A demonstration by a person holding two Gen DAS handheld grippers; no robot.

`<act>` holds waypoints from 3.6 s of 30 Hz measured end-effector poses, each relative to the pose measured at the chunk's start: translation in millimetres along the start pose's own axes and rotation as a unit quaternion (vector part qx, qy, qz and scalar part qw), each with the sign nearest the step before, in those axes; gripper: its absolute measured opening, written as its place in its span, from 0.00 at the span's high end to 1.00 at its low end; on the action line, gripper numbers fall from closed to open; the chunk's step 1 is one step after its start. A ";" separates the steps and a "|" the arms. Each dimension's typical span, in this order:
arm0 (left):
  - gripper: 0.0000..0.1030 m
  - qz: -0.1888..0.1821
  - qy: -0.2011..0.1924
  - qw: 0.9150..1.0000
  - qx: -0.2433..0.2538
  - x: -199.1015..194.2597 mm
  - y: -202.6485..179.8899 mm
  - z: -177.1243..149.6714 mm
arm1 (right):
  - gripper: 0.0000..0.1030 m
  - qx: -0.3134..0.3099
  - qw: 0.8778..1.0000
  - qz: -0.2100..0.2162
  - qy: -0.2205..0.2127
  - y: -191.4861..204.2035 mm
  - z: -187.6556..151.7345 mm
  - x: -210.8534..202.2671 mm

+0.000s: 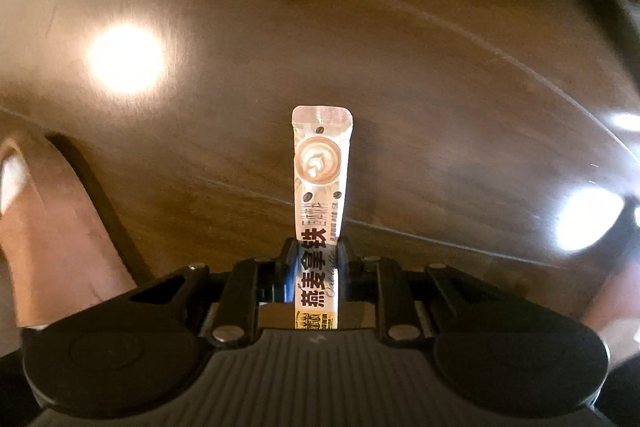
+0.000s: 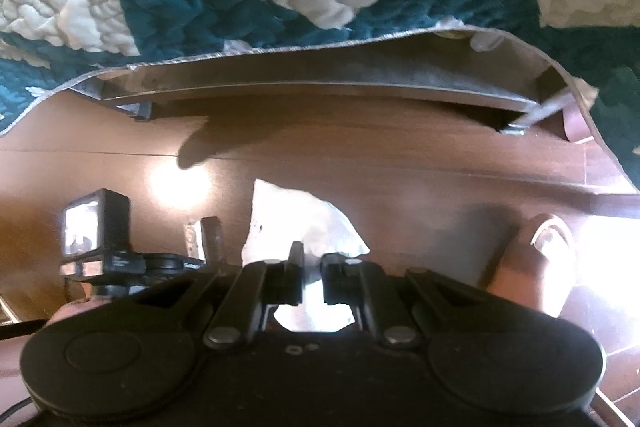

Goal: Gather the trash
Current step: 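Lift snack packet and tissue and carry both over the green bin, then open both tools over the green bin to drop packet and tissue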

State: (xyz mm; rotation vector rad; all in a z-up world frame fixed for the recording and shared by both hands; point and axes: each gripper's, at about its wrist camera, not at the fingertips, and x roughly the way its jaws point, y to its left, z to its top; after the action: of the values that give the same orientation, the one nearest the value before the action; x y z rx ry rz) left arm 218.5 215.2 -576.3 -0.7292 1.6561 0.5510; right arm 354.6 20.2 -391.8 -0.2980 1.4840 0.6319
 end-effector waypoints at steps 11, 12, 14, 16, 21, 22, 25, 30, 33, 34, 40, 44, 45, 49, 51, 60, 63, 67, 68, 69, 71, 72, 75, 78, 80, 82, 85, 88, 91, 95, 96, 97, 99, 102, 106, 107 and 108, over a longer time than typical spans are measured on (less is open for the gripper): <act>0.81 -0.080 -0.112 0.987 0.078 -171.6 -38.9 -41.0 | 0.94 0.059 0.996 0.030 -0.067 -12.5 -40.6 -89.1; 0.81 -0.081 -0.128 0.984 0.094 -189.1 -44.8 -48.2 | 0.94 0.054 0.995 0.030 -0.075 -12.7 -48.8 -102.3; 0.81 -0.082 -0.158 0.977 0.121 -223.9 -49.7 -63.5 | 0.94 0.049 0.994 0.027 -0.089 -12.1 -61.1 -129.1; 0.81 -0.087 -0.182 0.970 0.134 -254.3 -54.3 -80.0 | 0.94 0.047 0.992 0.026 -0.117 -13.8 -74.4 -161.7; 0.81 -0.114 -0.241 0.950 0.161 -320.9 -69.1 -121.8 | 0.94 0.050 0.980 0.026 -0.193 -18.8 -105.9 -243.7; 0.81 -0.118 -0.254 0.945 0.170 -334.3 -75.5 -132.8 | 0.94 0.047 0.977 0.025 -0.208 -21.8 -112.9 -259.9; 0.81 -0.130 -0.287 0.929 0.193 -371.4 -91.6 -156.3 | 0.94 0.049 0.968 0.029 -0.244 -30.1 -133.3 -307.3; 0.81 -0.131 -0.344 0.900 0.235 -437.8 -131.0 -203.4 | 0.94 0.039 0.949 0.002 -0.312 -50.6 -168.6 -382.6; 0.81 -0.138 -0.378 0.878 0.258 -475.8 -154.5 -232.4 | 0.94 0.041 0.936 -0.019 -0.350 -65.4 -190.6 -419.8; 0.81 -0.140 -0.387 0.872 0.266 -486.8 -163.8 -241.6 | 0.94 0.044 0.931 -0.025 -0.361 -70.6 -196.7 -431.1; 0.81 -0.162 -0.441 0.824 0.317 -549.3 -216.5 -295.7 | 0.94 0.060 0.899 -0.064 -0.430 -103.9 -235.8 -499.9; 0.81 -0.178 -0.468 0.786 0.362 -584.6 -258.0 -333.1 | 0.94 0.072 0.876 -0.095 -0.467 -121.2 -255.8 -537.5; 0.81 -0.182 -0.474 0.777 0.373 -593.2 -269.5 -342.2 | 0.94 0.075 0.870 -0.105 -0.476 -126.9 -259.9 -547.3; 0.81 -0.199 -0.488 0.746 0.407 -620.4 -314.0 -374.4 | 0.94 0.093 0.848 -0.145 -0.501 -149.8 -272.5 -583.6; 0.81 -0.209 -0.494 0.731 0.422 -634.4 -336.3 -391.4 | 0.94 0.103 0.838 -0.168 -0.508 -163.5 -277.4 -599.5; 0.81 -0.257 -0.497 0.672 0.485 -675.3 -437.2 -453.5 | 0.94 0.152 0.819 -0.252 -0.493 -232.8 -295.9 -640.6; 0.81 -0.277 -0.473 0.675 0.493 -676.6 -473.5 -461.6 | 0.94 0.166 0.822 -0.271 -0.473 -258.3 -290.3 -640.5; 0.81 -0.267 -0.460 0.674 0.512 -662.4 -521.7 -471.7 | 0.94 0.182 0.831 -0.281 -0.445 -286.3 -281.3 -634.0; 0.81 -0.263 -0.455 0.676 0.516 -655.3 -531.5 -473.1 | 0.94 0.185 0.834 -0.279 -0.438 -291.6 -279.3 -630.7; 0.81 -0.257 -0.449 0.680 0.520 -647.9 -542.3 -472.8 | 0.95 0.188 0.840 -0.274 -0.430 -297.6 -276.2 -626.2; 0.81 -0.241 -0.436 0.694 0.519 -632.5 -557.2 -468.9 | 0.95 0.193 0.847 -0.267 -0.418 -306.4 -273.0 -617.6; 0.81 -0.234 -0.429 0.701 0.519 -625.1 -561.3 -467.2 | 0.94 0.192 0.852 -0.264 -0.410 -308.6 -269.2 -612.3; 0.81 -0.217 -0.416 0.712 0.523 -606.0 -570.7 -457.5 | 0.94 0.189 0.861 -0.261 -0.394 -312.8 -264.0 -601.3; 0.81 -0.205 -0.397 0.723 0.526 -590.0 -576.0 -449.3 | 0.93 0.201 0.867 -0.252 -0.379 -317.5 -260.5 -592.5; 0.81 -0.195 -0.381 0.732 0.529 -579.0 -581.5 -443.4 | 0.88 0.213 0.873 -0.237 -0.370 -323.2 -258.6 -587.7; 0.81 -0.184 -0.371 0.738 0.533 -569.2 -585.4 -439.2 | 0.82 0.217 0.876 -0.218 -0.371 -326.8 -260.3 -583.9; 0.80 -0.174 -0.367 0.742 0.534 -562.6 -586.8 -435.7 | 0.79 0.219 0.878 -0.207 -0.371 -326.5 -263.1 -579.9; 0.78 -0.174 -0.361 0.744 0.535 -559.2 -585.4 -434.4 | 0.74 0.218 0.876 -0.206 -0.378 -323.8 -267.0 -580.7; 0.72 -0.183 -0.360 0.743 0.533 -560.5 -582.2 -434.3 | 0.72 0.219 0.872 -0.204 -0.387 -321.2 -271.3 -584.5; 0.31 -0.192 -0.376 0.738 0.526 -569.5 -572.2 -439.2 | 0.63 0.217 0.866 -0.201 -0.402 -315.3 -277.5 -590.0; 0.31 -0.197 -0.383 0.735 0.525 -573.2 -567.4 -441.2 | 0.60 0.217 0.865 -0.200 -0.407 -313.3 -279.8 -591.7; 0.31 -0.200 -0.384 0.733 0.525 -576.5 -564.1 -442.4 | 0.59 0.216 0.863 -0.197 -0.412 -311.0 -282.7 -593.5; 0.31 -0.207 -0.385 0.730 0.525 -583.6 -555.3 -444.5 | 0.58 0.214 0.860 -0.192 -0.421 -305.5 -288.3 -598.0; 0.28 -0.210 -0.400 0.721 0.525 -594.6 -538.8 -448.9 | 0.56 0.207 0.857 -0.185 -0.434 -294.9 -297.7 -606.1; 0.24 -0.227 -0.413 0.712 0.521 -610.0 -512.3 -452.6 | 0.50 0.204 0.849 -0.176 -0.454 -280.4 -310.5 -616.2; 0.24 -0.233 -0.413 0.711 0.519 -614.3 -505.2 -453.2 | 0.49 0.203 0.847 -0.173 -0.459 -276.7 -313.9 -618.6; 0.24 -0.238 -0.415 0.709 0.518 -618.4 -498.0 -454.2 | 0.48 0.202 0.846 -0.171 -0.463 -273.5 -316.7 -620.6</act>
State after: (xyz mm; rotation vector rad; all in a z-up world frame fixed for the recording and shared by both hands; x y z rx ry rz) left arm 341.0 -344.8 136.5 0.0208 0.6333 -0.4295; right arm 266.8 -505.0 134.1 0.0860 0.5632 0.0997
